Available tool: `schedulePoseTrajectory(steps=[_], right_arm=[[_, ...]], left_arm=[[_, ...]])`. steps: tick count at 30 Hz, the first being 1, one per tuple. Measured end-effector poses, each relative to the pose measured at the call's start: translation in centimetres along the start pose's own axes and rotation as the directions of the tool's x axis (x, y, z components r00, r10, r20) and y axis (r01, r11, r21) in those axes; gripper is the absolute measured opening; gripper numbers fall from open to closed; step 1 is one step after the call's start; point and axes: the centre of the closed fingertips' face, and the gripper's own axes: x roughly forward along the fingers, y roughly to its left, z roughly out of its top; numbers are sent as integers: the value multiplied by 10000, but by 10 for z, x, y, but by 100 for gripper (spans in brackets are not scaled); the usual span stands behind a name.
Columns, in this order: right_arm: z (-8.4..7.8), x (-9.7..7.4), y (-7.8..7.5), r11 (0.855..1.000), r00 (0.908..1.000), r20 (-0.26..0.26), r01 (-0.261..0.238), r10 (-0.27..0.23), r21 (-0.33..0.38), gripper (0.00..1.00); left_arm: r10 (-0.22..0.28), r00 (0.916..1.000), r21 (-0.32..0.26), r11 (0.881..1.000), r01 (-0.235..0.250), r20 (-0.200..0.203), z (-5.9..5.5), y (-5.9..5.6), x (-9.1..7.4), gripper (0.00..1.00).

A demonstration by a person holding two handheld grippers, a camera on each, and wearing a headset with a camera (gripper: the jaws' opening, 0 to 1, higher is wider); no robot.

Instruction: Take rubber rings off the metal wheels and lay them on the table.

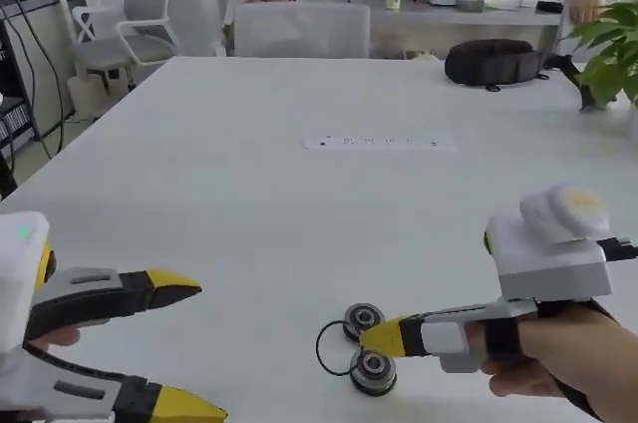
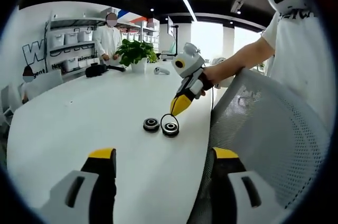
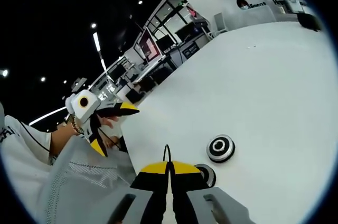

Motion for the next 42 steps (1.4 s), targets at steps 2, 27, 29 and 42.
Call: schedulePoseTrajectory(steps=[2, 27, 29, 42], right_arm=[[0, 2, 2, 9999, 9999, -126, -54, 53, -115, 0], [-9, 50, 6, 9906, 9840, -1767, -449, 215, -1292, 0], [-10, 53, 3, 9913, 9833, -1813, -377, 143, -1259, 0], [-22, 70, -9, 9918, 9736, -2271, -48, -245, -1276, 0]], left_arm=[[104, 9999, -164, 9998, -103, 34, -5, -1, 0, 71], [223, 9988, -1077, 9940, -175, 435, -16, -14, 5, 72], [235, 9988, -1095, 9938, -187, 428, -17, -14, 5, 72], [285, 9984, -1152, 9931, -226, 495, -17, -13, 4, 72]])
